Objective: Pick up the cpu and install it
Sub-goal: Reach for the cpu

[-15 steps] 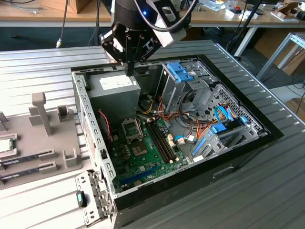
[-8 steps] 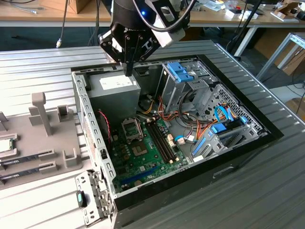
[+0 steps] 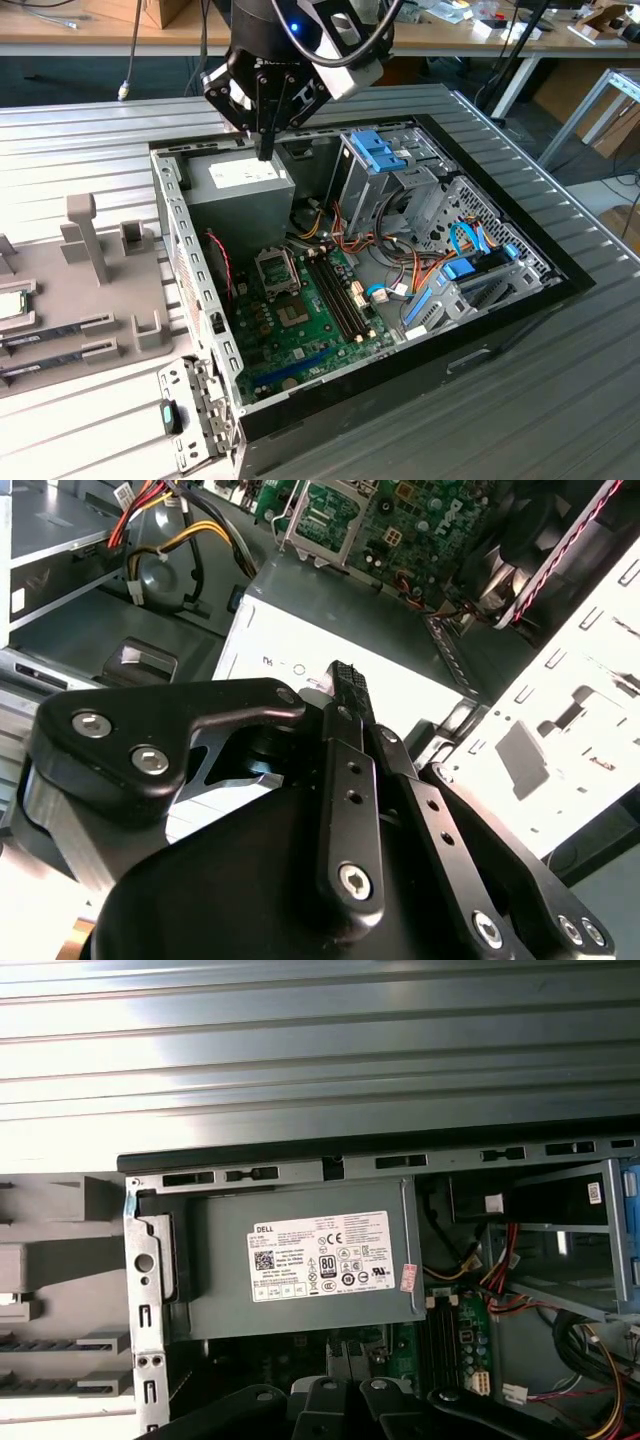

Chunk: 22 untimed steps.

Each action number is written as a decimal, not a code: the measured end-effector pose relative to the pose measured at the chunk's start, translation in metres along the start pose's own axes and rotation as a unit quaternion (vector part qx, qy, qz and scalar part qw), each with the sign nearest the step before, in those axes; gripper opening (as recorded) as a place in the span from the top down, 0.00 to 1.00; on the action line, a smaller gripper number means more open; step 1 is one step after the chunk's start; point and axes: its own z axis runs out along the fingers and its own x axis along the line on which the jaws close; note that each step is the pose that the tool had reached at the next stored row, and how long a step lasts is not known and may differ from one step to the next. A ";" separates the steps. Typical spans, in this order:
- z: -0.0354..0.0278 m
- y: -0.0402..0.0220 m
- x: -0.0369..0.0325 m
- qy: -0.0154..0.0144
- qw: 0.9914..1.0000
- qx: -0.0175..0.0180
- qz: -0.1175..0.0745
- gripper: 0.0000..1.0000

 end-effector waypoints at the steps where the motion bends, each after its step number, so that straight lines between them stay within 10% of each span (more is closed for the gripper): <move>1: 0.0000 0.0000 0.0004 0.000 1.000 0.000 0.000 0.89; 22: -0.0003 -0.0009 0.0113 0.000 1.000 0.000 0.000 0.89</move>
